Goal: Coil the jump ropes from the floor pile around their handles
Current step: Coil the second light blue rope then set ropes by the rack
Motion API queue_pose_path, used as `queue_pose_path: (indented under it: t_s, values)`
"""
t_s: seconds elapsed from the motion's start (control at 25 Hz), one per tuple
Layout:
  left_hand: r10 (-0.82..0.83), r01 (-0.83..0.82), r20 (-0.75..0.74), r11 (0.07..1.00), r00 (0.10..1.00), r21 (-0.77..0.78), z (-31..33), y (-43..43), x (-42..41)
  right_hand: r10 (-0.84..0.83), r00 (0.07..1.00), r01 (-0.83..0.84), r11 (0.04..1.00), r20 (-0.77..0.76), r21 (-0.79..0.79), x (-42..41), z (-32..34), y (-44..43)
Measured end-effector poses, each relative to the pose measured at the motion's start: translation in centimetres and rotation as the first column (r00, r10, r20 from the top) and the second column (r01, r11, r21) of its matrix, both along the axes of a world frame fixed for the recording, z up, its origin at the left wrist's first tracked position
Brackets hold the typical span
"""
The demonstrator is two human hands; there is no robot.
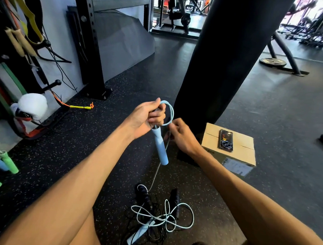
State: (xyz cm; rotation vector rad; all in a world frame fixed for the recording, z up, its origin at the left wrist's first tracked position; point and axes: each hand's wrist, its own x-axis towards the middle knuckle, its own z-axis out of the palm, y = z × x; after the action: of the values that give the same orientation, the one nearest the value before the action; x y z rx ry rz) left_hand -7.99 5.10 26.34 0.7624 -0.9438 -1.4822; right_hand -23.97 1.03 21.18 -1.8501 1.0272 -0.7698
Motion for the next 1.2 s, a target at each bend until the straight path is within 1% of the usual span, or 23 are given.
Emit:
queue_pose_path:
  t_s: [0.04,0.08,0.12,0.16,0.2,0.24,0.28,0.36,0.4,0.48,0.52,0.56,0.64,0.68,0.76,0.8,0.88,0.96,1.0,1.12,1.2]
  values:
    - [0.030,-0.030,-0.012,1.000,0.999,-0.002,0.0,0.0,0.1,0.052,0.986,-0.051,0.999,-0.158,0.011,-0.1,-0.8,0.0]
    - [0.055,-0.055,-0.014,0.998,0.998,-0.001,0.0,0.0,0.2,0.097,0.940,-0.098,0.995,-0.327,0.013,-0.3,-1.4,0.2]
    - [0.075,-0.075,-0.018,0.997,0.997,0.003,0.0,0.0,0.2,0.121,0.882,-0.126,0.992,-0.456,0.018,-0.4,-2.1,0.3]
    - [0.095,-0.095,-0.024,0.995,0.995,0.009,-0.1,-0.1,0.2,0.122,0.848,-0.128,0.991,-0.516,0.023,-0.5,-2.5,0.4]
    - [0.116,-0.116,-0.039,0.993,0.992,0.014,-0.2,-0.1,0.1,0.094,0.847,-0.098,0.995,-0.523,0.021,-0.5,-2.6,0.4]
    - [0.144,-0.143,-0.054,0.990,0.988,0.017,-0.2,-0.2,0.2,0.050,0.868,-0.051,0.999,-0.495,0.011,-0.6,-2.3,0.5]
    - [0.175,-0.174,-0.061,0.985,0.983,0.019,-0.1,-0.3,0.4,0.000,0.905,0.004,1.000,-0.426,0.009,-0.5,-1.8,0.6]
    - [0.244,-0.244,-0.028,0.970,0.969,0.023,-0.1,-0.6,0.8,-0.096,0.972,0.103,0.994,-0.215,0.020,-0.5,-0.6,0.8]
    - [0.282,-0.283,0.010,0.959,0.959,0.027,-0.3,-0.7,1.2,-0.157,0.980,0.156,0.988,-0.120,-0.012,-0.6,0.0,0.8]
    - [0.349,-0.353,0.093,0.935,0.933,0.039,-0.6,-0.9,1.7,-0.258,0.966,0.254,0.953,-0.003,-0.167,-1.0,1.2,0.4]
    - [0.369,-0.376,0.120,0.925,0.922,0.044,-0.8,-1.0,1.9,-0.279,0.959,0.283,0.928,0.051,-0.241,-1.3,1.7,0.1]
    - [0.378,-0.387,0.134,0.921,0.916,0.049,-1.0,-1.1,2.0,-0.287,0.952,0.307,0.905,0.109,-0.294,-1.5,2.2,-0.2]
    - [0.355,-0.364,0.114,0.930,0.928,0.062,-1.0,-1.1,2.1,-0.303,0.934,0.354,0.866,0.191,-0.354,-1.9,2.7,-0.9]
    - [0.326,-0.332,0.083,0.941,0.942,0.067,-0.9,-1.0,2.1,-0.316,0.928,0.369,0.847,0.196,-0.382,-2.1,2.8,-1.2]
    - [0.255,-0.254,-0.005,0.965,0.967,0.066,-0.7,-0.8,2.1,-0.343,0.931,0.364,0.838,0.126,-0.408,-2.4,2.7,-1.7]
    - [0.233,-0.229,-0.055,0.971,0.971,0.062,-0.6,-0.9,2.0,-0.343,0.938,0.334,0.851,0.053,-0.405,-2.5,2.4,-1.8]
    - [0.231,-0.225,-0.143,0.973,0.962,0.052,-0.5,-1.0,1.7,-0.292,0.947,0.218,0.889,-0.133,-0.403,-2.6,1.4,-1.9]
    - [0.279,-0.277,-0.186,0.960,0.942,0.038,-0.5,-1.3,1.7,-0.197,0.942,0.074,0.912,-0.273,-0.403,-2.6,0.6,-1.5]
    - [0.316,-0.316,-0.193,0.948,0.929,0.030,-0.5,-1.3,1.8,-0.146,0.938,0.008,0.916,-0.315,-0.401,-2.5,0.4,-1.2]
    - [0.441,-0.445,-0.196,0.895,0.876,0.028,-0.9,-1.7,1.6,-0.001,0.933,-0.150,0.909,-0.360,-0.389,-2.0,0.5,-0.3]
    - [0.467,-0.475,-0.204,0.880,0.860,0.013,-1.1,-1.9,1.3,0.056,0.923,-0.218,0.892,-0.381,-0.396,-1.6,0.5,0.2]
